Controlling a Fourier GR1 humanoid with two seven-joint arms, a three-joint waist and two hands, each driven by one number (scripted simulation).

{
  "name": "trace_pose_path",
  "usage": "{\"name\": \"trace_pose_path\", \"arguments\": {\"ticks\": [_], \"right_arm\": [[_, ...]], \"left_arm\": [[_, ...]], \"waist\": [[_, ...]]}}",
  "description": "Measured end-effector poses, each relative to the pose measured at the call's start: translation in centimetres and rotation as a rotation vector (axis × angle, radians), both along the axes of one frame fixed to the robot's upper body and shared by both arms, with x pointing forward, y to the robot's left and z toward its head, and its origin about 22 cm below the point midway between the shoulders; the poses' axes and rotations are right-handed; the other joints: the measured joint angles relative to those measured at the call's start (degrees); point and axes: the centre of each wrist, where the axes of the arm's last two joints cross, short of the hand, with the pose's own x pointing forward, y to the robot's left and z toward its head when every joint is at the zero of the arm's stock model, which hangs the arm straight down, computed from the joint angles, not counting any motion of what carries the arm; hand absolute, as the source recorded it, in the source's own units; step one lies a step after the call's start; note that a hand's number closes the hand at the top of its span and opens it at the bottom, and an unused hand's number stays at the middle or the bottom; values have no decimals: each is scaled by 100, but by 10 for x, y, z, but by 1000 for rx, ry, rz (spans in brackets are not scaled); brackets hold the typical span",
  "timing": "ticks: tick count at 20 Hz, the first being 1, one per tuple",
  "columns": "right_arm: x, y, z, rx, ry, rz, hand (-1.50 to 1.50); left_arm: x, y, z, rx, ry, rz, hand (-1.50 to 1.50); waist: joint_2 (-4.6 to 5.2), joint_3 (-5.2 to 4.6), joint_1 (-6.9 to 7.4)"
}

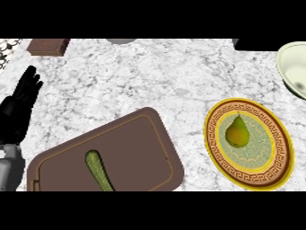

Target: Pick the cupcake from the plate and place it in the bowl

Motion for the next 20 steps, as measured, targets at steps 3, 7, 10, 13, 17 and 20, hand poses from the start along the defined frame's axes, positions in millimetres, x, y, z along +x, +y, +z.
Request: {"name": "trace_pose_path", "arguments": {"ticks": [3, 7, 10, 13, 17, 20], "right_arm": [[-11, -29, -19, 5, -3, -10, 150], [-22, -58, -23, 15, -12, -13, 150], [-30, -73, -31, 15, -17, -14, 150], [-44, -90, -55, 83, 140, -81, 150], [-59, -109, -66, 204, 190, -105, -150], [-70, -118, -80, 248, 207, -58, -150]], "left_arm": [[-4, -6, -2, -2, -6, -13, 0], [-1, -9, -2, 1, -8, -20, 0], [1, -11, -3, -5, -9, -26, 0], [2, -12, -2, 0, -16, -30, 0], [-1, -9, -5, 1, -16, -31, 0], [-1, -8, -3, 3, -16, -28, 0]], "waist": [[16, 3, 33], [40, 7, 66], [55, 10, 94], [75, 8, 117], [79, 17, 129], [78, 21, 122]]}}
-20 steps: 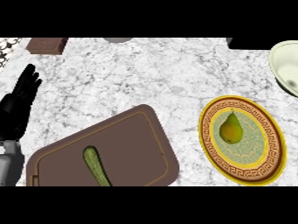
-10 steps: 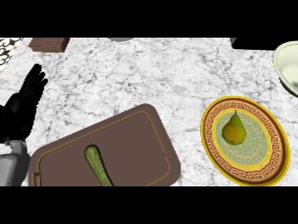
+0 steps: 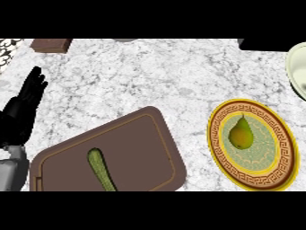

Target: Pick the cupcake from the plate and place it in the bowl

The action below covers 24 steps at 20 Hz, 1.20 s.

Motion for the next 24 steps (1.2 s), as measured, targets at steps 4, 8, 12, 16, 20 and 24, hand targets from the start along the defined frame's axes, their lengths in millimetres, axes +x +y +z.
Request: {"name": "trace_pose_path", "arguments": {"ticks": [4, 8, 12, 16, 20, 24], "right_arm": [[-5, -5, -3, 70, -145, 35, -150], [-4, -9, 10, 139, -425, 8, -150], [-14, -21, 15, 196, -678, -31, -150], [-46, -52, 7, 249, -782, -55, -150], [-86, -81, -8, 289, -814, -49, -150], [-126, -101, -25, 320, -845, -30, -150]], "left_arm": [[2, 2, 1, -5, 1, 1, 0], [1, 2, -2, -14, 9, 16, 0], [-1, 6, -1, -16, 13, 38, 0], [-9, 7, -6, -6, 19, 44, 0], [-11, 10, -3, -10, 22, 53, 0], [-9, 9, -1, -5, 25, 62, 0]], "waist": [[-11, 8, -30], [-51, 12, -130], [-89, 6, -201], [-118, -10, -253], [-144, -21, -314], [-158, -27, -360]]}}
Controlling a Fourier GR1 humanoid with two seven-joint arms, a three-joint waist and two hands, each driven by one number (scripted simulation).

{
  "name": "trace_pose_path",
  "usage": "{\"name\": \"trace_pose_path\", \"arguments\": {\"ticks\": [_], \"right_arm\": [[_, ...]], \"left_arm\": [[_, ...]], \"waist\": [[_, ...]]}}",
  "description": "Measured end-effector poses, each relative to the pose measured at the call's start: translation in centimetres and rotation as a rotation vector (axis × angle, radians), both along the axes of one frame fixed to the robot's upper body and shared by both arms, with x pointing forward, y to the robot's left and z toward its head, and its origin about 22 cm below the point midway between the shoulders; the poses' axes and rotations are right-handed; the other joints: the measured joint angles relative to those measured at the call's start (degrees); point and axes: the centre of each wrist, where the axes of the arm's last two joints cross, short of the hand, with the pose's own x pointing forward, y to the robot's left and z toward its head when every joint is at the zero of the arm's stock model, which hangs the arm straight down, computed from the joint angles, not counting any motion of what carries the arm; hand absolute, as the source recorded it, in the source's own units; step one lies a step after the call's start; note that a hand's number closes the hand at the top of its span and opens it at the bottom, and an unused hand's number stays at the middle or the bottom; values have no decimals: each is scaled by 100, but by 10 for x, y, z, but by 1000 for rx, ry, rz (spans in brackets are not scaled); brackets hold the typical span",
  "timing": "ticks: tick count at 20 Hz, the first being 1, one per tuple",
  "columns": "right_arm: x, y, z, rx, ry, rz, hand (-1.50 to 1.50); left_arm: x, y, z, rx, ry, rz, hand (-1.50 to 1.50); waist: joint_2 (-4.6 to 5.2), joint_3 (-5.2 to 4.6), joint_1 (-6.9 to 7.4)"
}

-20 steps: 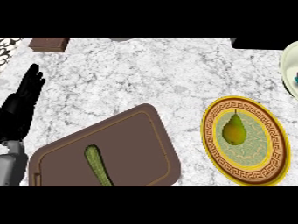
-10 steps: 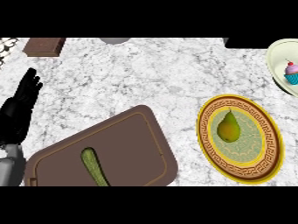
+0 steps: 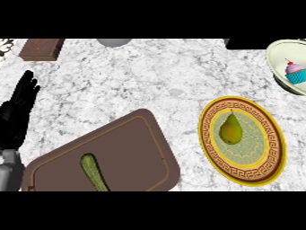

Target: Pick the cupcake from the plate and place it in the bowl

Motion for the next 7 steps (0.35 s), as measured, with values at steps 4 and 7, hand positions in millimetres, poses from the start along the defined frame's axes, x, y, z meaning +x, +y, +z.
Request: {"name": "trace_pose_path", "arguments": {"ticks": [4, 7], "right_arm": [[-34, -12, -12, 25, -49, 47, -150], [-51, -16, -13, 22, -96, 75, -150]], "left_arm": [[-3, 3, 0, -1, 3, 2, 0], [-1, 6, 1, 4, 7, 1, 0]], "waist": [[-11, -5, -18], [-9, -8, -15]]}}
